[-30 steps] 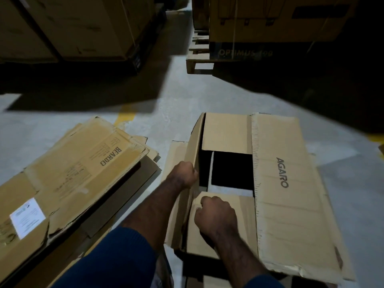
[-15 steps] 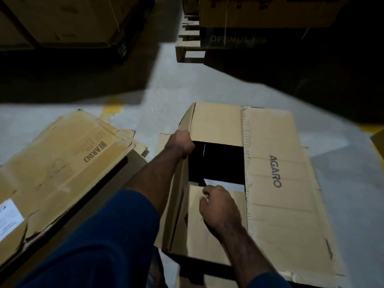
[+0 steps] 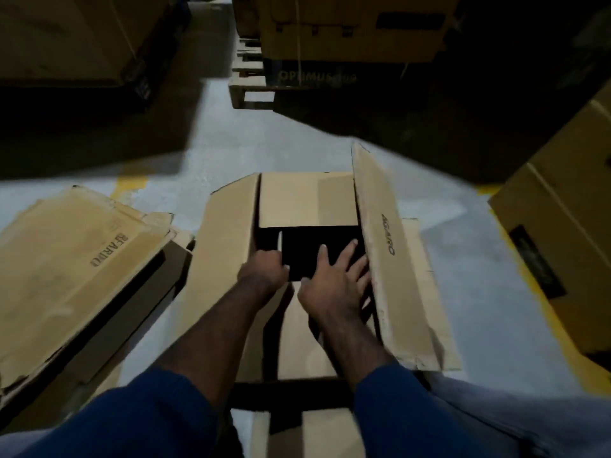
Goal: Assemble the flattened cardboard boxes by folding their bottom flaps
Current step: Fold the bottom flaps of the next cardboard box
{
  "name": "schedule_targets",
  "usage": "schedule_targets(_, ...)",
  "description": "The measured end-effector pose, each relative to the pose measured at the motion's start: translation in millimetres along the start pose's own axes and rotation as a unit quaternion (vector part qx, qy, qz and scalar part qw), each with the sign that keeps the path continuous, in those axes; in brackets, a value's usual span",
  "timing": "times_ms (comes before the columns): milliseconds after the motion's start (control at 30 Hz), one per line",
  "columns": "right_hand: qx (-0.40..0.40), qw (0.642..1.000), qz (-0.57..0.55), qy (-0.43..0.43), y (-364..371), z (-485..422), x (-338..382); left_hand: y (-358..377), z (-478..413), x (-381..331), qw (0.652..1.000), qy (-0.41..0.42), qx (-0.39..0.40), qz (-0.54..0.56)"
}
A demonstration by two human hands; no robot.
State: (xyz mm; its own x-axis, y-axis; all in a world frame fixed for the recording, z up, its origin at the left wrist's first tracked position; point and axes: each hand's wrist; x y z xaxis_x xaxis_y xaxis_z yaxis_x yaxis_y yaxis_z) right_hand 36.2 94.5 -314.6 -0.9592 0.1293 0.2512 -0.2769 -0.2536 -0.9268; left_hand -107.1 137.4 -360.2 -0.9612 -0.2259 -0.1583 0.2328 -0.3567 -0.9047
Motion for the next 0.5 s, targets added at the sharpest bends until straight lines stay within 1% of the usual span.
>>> schedule_targets(33,-0.040,0.999,0.006,0.005,-15.1,-3.5,-9.6,4.8,6.3,-2.5,1.000,0.016,-0.005,-0.015)
schedule_targets(100,-0.112,0.993,0.021,0.035,-40.2,-14.9,-41.5,7.5,16.0,-2.8,0.997,0.031,-0.045,-0.049)
schedule_targets(167,-0.137,0.987,0.016,0.077,-48.0,-27.6,-89.7,7.3,20.8,3.0,0.993,0.025,-0.099,-0.065)
schedule_targets(267,-0.082,0.991,0.008,0.103,-31.6,-34.1,-155.0,12.4,24.7,16.0,0.988,0.007,-0.141,-0.061)
schedule_targets(367,-0.033,0.991,-0.016,0.129,-17.2,-43.6,-169.5,22.4,25.6,28.8,0.990,-0.016,-0.137,0.000)
schedule_targets(467,-0.052,0.991,0.024,0.124,-16.8,-66.0,-165.5,38.3,19.1,41.2,0.983,-0.053,-0.128,0.119)
schedule_targets(500,-0.056,0.990,0.041,0.119,-17.3,-72.7,-165.9,45.6,16.5,44.2,0.977,-0.052,-0.132,0.156)
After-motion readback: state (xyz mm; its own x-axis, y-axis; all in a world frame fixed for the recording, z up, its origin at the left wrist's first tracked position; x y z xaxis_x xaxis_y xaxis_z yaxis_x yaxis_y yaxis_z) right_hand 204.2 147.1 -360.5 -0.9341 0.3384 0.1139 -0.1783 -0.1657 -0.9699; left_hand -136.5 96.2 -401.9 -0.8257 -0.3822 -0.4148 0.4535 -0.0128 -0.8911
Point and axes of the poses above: each hand's wrist, its own z-axis away from the middle knuckle, its own y-axis out of the palm, x = y × z, and after that the axes turned 3 degrees about -z, right-handed
